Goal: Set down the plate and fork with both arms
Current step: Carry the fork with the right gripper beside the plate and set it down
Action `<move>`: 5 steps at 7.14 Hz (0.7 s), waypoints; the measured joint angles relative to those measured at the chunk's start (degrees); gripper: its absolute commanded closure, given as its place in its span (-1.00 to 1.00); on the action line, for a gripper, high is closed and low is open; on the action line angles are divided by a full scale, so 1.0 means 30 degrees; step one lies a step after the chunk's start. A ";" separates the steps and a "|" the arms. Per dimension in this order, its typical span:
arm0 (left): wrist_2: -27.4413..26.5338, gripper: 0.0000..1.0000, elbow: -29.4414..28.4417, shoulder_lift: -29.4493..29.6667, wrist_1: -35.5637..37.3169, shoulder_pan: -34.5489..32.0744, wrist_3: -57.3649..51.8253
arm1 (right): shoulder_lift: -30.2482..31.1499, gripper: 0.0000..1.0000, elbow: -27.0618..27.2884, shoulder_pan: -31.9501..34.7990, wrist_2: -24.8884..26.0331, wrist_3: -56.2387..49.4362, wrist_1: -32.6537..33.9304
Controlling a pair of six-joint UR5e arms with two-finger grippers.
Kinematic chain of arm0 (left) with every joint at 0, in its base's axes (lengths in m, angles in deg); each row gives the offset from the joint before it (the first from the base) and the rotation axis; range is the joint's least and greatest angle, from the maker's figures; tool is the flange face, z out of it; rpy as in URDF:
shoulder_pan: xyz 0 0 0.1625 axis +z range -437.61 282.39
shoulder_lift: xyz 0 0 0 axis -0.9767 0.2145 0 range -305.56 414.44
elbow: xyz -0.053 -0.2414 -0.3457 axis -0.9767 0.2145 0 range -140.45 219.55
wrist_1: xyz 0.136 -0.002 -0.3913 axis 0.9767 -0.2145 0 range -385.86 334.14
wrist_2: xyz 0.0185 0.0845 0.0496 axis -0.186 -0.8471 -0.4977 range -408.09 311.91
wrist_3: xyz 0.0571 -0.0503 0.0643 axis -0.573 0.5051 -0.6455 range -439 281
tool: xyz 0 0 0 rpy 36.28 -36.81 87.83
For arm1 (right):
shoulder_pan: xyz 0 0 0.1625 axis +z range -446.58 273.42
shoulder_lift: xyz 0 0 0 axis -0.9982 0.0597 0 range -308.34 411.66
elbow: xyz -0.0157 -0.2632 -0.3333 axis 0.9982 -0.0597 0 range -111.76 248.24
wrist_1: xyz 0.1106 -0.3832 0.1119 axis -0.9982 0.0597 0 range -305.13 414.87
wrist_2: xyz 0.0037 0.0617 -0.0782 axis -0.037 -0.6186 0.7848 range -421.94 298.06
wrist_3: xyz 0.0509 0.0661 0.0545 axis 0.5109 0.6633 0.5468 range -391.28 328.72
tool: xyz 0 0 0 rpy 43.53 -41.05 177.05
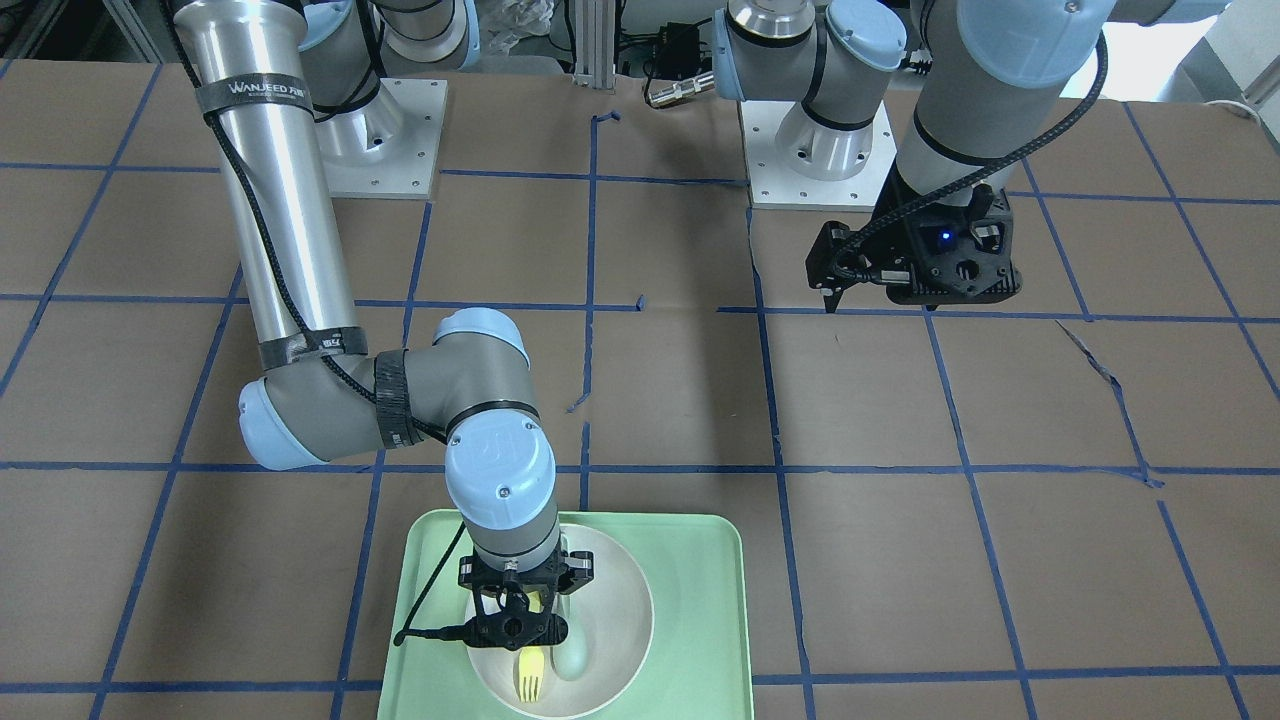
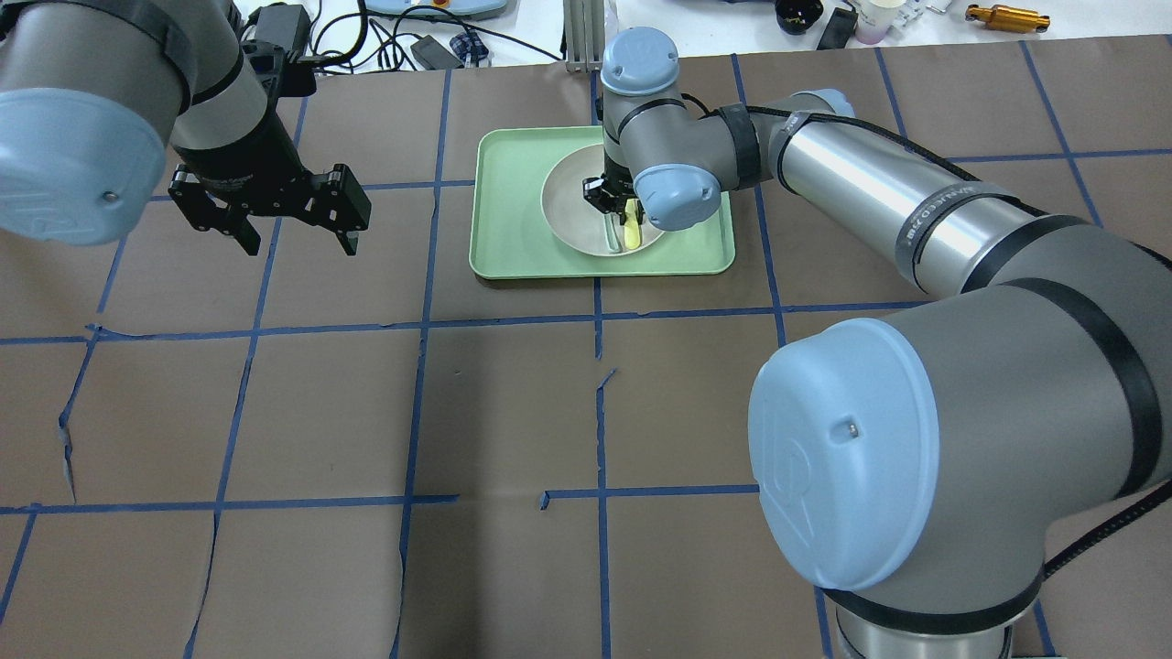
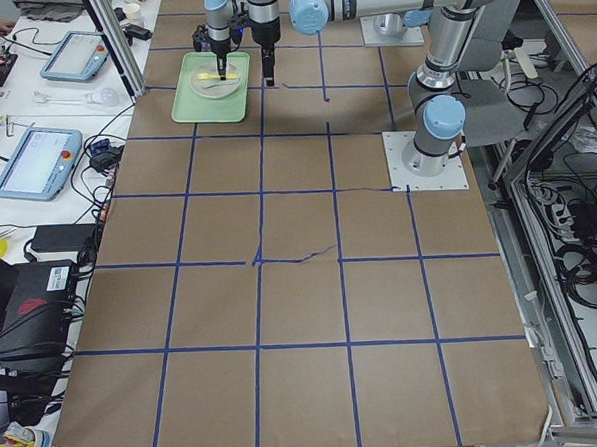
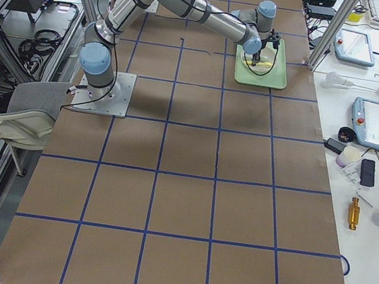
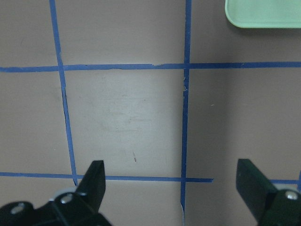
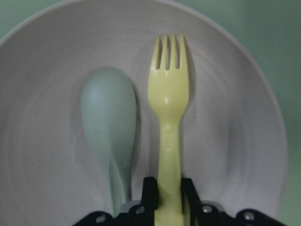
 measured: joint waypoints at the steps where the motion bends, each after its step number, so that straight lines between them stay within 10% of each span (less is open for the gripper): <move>1: 0.0001 -1.00 0.0039 -0.0006 0.0075 -0.0011 -0.0001 | 0.0025 1.00 -0.0001 -0.0001 -0.0006 0.0325 -0.0065; 5: 0.0010 -1.00 0.0444 -0.0047 0.0247 -0.0034 0.0000 | 0.1325 1.00 -0.0025 -0.0637 0.0075 0.0668 -0.0365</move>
